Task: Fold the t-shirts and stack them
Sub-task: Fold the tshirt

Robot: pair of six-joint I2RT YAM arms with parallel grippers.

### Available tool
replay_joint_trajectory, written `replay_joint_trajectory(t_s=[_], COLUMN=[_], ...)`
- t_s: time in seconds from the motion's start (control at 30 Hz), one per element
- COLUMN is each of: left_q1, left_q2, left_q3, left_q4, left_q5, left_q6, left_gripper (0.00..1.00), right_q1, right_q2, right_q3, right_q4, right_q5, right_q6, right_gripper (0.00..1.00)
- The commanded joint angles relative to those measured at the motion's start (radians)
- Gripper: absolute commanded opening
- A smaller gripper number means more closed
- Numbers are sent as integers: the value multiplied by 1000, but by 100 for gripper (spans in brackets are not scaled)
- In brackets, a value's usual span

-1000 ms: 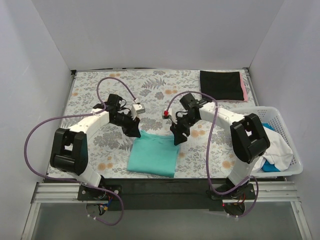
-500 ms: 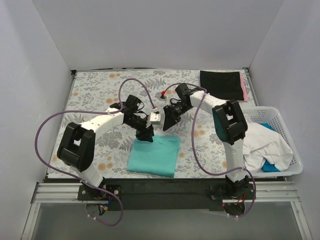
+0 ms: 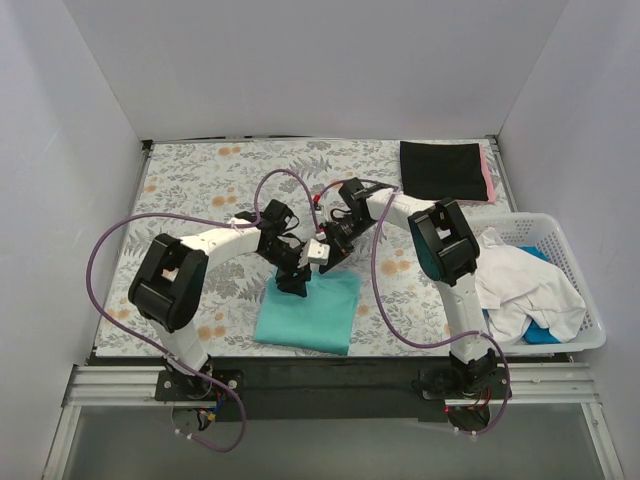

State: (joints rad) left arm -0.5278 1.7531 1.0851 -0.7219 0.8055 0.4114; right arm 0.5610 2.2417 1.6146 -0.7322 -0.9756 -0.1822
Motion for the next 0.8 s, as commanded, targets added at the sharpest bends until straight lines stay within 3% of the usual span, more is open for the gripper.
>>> replay_joint_trajectory(t_s=[0.0,0.1,0.27,0.4,0.43,0.47,0.5,0.77], left_q1=[-18,-21,-24,-29,-31,-31,-31,-31], left_q2=[2,11,13,20,20,14,8,-180], left_q3=[-8,-5,-4,-2,-2,1,4,-42], left_q4=[16,18,18,15,10,9,9,137], left_q5=[1,-2,4,-8,-8,-5,1,34], left_q6=[29,27,24,26,27,29,24,-57], left_gripper=[50,50,30,23,19,6,0,0], right_q1=[10,13,17,20,20,20,22,28], right_q2=[21,45,75,99,102,105,111,130], right_q3=[38,34,31,36,37,38,38,24], right_q4=[-10,-10,-9,-9,-7,-7,-7,-12], right_q5=[-21,-14,-14,5,6,6,11,38], right_q6=[0,-14,-25,-39,-43,-48,-49,-89], right_gripper=[29,29,28,28,28,28,28,27])
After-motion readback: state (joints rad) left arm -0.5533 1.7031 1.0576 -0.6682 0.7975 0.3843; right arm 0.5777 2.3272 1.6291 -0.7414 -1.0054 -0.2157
